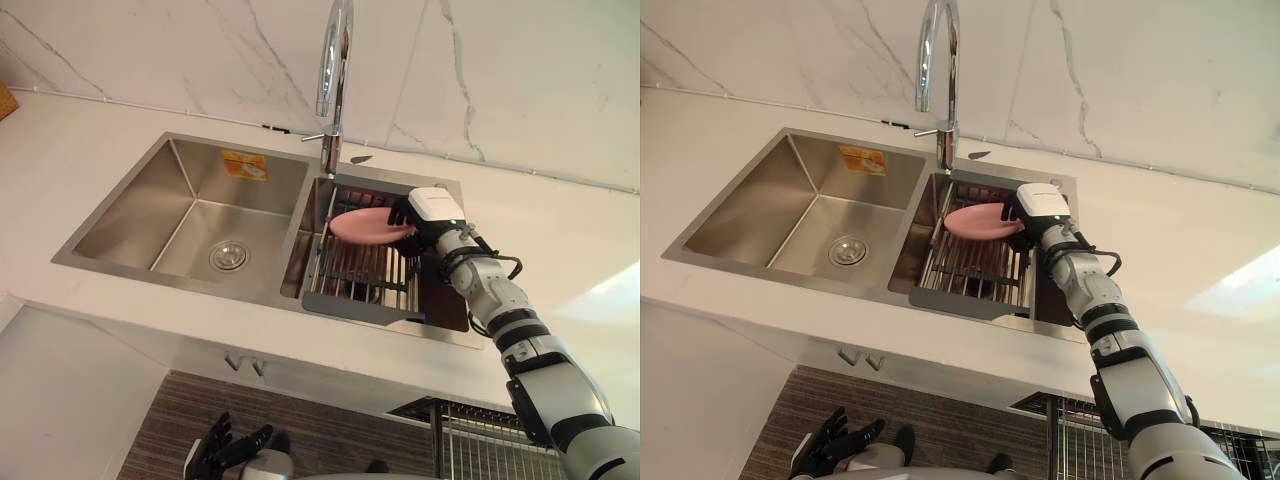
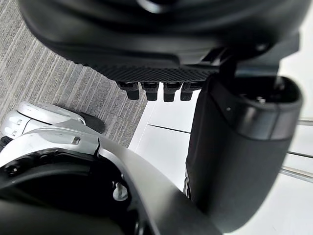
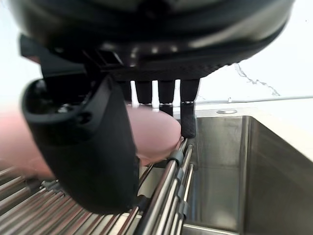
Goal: Walk over to the sink, pick up the cup, carry it to the dishwasher, place the cup inside the dishwasher, then close the dishwasher door
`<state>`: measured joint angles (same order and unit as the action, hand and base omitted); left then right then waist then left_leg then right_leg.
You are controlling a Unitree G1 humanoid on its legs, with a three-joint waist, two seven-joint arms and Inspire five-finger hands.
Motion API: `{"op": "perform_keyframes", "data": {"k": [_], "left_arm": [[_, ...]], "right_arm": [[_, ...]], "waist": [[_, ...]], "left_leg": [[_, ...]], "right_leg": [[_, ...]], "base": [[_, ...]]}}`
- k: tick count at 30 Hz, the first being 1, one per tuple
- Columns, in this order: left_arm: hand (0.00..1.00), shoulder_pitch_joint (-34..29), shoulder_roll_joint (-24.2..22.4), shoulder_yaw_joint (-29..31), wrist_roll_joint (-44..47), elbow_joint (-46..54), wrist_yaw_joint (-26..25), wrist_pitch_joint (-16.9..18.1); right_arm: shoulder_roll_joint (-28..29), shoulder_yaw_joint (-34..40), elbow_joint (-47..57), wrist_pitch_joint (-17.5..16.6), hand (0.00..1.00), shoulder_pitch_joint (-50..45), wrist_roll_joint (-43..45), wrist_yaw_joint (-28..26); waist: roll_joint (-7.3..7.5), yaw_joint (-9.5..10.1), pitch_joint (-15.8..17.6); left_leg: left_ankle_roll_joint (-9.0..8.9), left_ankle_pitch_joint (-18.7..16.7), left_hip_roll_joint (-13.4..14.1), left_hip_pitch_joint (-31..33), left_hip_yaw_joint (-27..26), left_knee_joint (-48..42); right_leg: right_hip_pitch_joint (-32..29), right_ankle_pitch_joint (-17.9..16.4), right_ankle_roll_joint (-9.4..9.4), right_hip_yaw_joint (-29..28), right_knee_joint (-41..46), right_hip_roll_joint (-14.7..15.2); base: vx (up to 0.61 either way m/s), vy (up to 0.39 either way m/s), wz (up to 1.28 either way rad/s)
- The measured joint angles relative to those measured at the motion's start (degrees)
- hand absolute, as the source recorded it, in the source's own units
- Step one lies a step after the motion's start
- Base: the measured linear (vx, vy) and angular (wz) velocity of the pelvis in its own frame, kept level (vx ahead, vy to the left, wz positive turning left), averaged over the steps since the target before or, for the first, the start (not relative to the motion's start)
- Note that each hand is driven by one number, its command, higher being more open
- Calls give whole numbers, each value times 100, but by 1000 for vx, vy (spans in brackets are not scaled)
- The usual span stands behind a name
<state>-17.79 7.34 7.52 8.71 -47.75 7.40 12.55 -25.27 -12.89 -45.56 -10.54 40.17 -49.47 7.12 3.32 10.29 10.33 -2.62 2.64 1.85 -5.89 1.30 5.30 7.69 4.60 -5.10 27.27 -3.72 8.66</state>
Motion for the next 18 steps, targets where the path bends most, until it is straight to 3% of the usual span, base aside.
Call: {"op": "perform_keyframes", "data": {"k": [12,18], "left_arm": [[100,71,69,-20,37,-17,0,33],[100,84,69,-17,37,-5,0,37]], "right_arm": [[-23,24,8,-265,0,7,451,48],[-43,297,1072,-354,0,-673,732,46]], "waist": [[98,-19,80],[96,-81,78]], "left_leg": [[0,0,-4,7,-14,4],[0,0,-4,43,-60,3]], "right_leg": [[-15,-5,-1,-11,-1,1],[-67,-2,-2,-34,0,5]], "base": [[0,0,0],[0,0,0]]}}
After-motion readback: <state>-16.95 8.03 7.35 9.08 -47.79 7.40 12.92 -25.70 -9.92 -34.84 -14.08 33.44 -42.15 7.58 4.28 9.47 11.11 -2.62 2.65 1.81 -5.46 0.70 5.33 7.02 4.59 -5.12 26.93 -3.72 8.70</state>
